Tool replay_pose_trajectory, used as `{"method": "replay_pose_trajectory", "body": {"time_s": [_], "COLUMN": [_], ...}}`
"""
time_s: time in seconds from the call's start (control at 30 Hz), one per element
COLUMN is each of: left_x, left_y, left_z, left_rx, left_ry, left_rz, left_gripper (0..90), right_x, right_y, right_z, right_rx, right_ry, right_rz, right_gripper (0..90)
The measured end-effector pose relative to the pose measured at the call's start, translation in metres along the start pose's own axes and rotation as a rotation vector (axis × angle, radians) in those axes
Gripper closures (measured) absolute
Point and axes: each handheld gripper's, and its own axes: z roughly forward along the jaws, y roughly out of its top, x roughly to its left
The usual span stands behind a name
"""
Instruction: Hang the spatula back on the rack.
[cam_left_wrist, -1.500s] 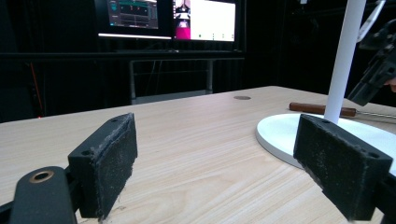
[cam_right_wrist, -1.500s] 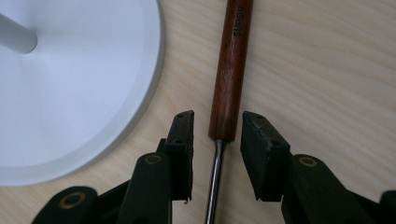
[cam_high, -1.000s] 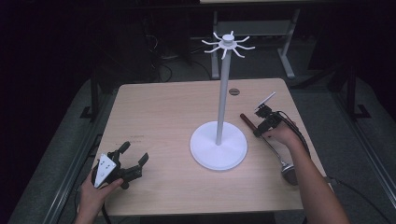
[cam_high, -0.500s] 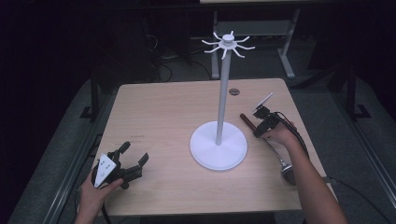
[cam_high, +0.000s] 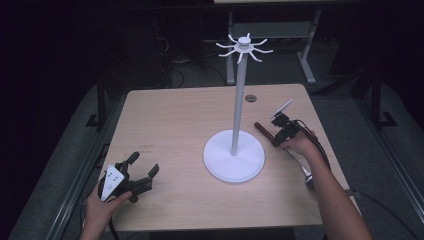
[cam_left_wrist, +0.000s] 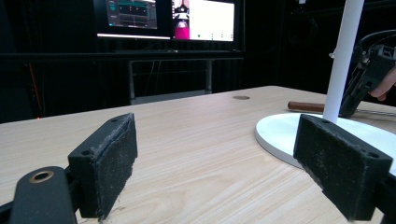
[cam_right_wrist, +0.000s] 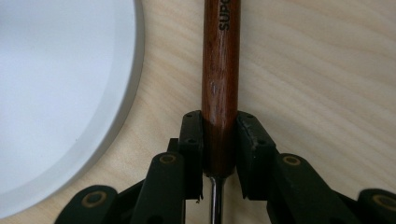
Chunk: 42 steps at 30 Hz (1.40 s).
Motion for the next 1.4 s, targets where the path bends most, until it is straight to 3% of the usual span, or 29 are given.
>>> {"method": "replay_pose_trajectory", "body": {"time_s": [0.3, 0.6, 0.93, 1.0, 1.23, 1.33, 1.4], "left_x": [0.0, 0.0, 0.0, 0.0, 0.001, 0.001, 0.0], "left_y": [0.0, 0.0, 0.0, 0.0, 0.0, 0.0, 0.0], "left_z": [0.0, 0.0, 0.0, 0.0, 0.0, 0.0, 0.0], "left_rx": [0.0, 0.005, 0.004, 0.004, 0.002, 0.002, 0.002], "left_ry": [0.0, 0.001, 0.003, 0.003, 0.004, 0.004, 0.005], "left_rz": [0.0, 0.003, 0.002, 0.001, -0.001, -0.001, 0.0], "left_gripper": [12.9, 12.8, 12.8, 12.8, 12.8, 12.9, 12.8], "right_x": [-0.002, -0.002, -0.001, 0.0, 0.001, 0.003, 0.003], "right_y": [-0.004, -0.01, -0.02, -0.025, -0.035, -0.042, -0.043], "right_z": [-0.017, -0.045, -0.067, -0.073, -0.082, -0.092, -0.094], "right_rx": [-0.074, -0.216, -0.321, -0.369, -0.439, -0.508, -0.519], "right_ry": [0.007, 0.018, 0.02, 0.025, 0.036, 0.043, 0.043], "right_rz": [0.012, 0.013, 0.015, 0.018, 0.018, 0.024, 0.023], "right_gripper": [73.3, 73.3, 73.3, 73.3, 73.3, 73.3, 73.3]}}
